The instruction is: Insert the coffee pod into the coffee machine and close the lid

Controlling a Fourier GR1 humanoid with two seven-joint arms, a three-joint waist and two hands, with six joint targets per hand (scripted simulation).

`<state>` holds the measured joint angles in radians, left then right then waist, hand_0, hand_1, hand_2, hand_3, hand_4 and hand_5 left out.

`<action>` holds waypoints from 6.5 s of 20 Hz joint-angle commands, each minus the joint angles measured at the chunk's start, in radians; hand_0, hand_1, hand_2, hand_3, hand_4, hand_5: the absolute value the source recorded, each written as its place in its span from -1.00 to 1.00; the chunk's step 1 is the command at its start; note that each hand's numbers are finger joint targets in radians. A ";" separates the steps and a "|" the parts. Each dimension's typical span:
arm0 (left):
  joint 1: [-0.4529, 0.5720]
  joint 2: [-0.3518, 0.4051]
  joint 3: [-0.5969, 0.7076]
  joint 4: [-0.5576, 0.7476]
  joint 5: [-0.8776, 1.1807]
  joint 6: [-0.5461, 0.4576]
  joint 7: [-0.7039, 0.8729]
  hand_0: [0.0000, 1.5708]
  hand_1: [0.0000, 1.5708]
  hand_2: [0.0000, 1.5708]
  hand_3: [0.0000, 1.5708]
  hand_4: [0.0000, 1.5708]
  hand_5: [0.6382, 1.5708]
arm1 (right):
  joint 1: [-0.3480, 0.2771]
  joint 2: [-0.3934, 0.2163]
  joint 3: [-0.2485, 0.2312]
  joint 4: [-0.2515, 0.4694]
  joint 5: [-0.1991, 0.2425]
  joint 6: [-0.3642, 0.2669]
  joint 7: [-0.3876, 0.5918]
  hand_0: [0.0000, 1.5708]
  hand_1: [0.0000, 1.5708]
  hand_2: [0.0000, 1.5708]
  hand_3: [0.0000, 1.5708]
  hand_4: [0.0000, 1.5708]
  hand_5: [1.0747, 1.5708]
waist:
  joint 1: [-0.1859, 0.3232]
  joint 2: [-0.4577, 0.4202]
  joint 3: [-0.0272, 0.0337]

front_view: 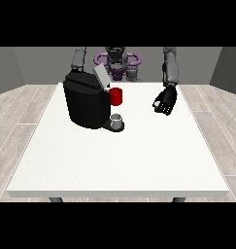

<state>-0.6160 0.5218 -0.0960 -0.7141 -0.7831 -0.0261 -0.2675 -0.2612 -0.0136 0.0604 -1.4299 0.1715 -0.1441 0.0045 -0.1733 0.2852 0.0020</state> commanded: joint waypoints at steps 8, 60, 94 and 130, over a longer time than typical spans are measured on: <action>-0.068 -0.092 0.044 0.031 0.009 -0.006 -0.054 0.74 0.74 0.74 0.65 -0.39 1.00 | -0.022 -0.019 -0.083 0.141 -0.048 -0.003 -0.060 -1.00 -1.00 -1.00 -1.00 -1.00 1.00 | 0.043 -0.041 -0.0020; -0.603 -0.117 0.194 0.025 0.070 -0.406 0.208 0.52 0.52 0.60 0.56 -0.41 1.00 | -0.173 -0.071 -0.140 0.169 -0.037 -0.025 -0.028 -1.00 -1.00 -1.00 -1.00 -0.81 1.00 | -0.094 -0.015 -0.0014; -0.678 -0.054 0.161 0.082 -0.056 -0.284 0.147 0.54 0.54 0.55 0.39 -1.00 1.00 | -0.229 -0.053 -0.103 0.151 0.005 -0.053 0.023 -1.00 -1.00 -1.00 -1.00 -1.00 1.00 | -0.147 0.059 -0.0018; -0.716 0.037 0.173 0.086 -0.139 -0.182 0.007 -1.00 -1.00 -0.25 -0.42 -1.00 1.00 | -0.258 -0.068 -0.114 0.158 0.016 -0.059 0.010 -1.00 -1.00 -1.00 -1.00 -0.89 1.00 | -0.149 0.125 -0.0012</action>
<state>-1.2973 0.5491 0.0765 -0.6264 -0.9049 -0.2122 -0.2910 -0.5089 -0.0789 -0.0392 -1.3079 0.1980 -0.2084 0.0410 -0.3359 0.4011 0.0011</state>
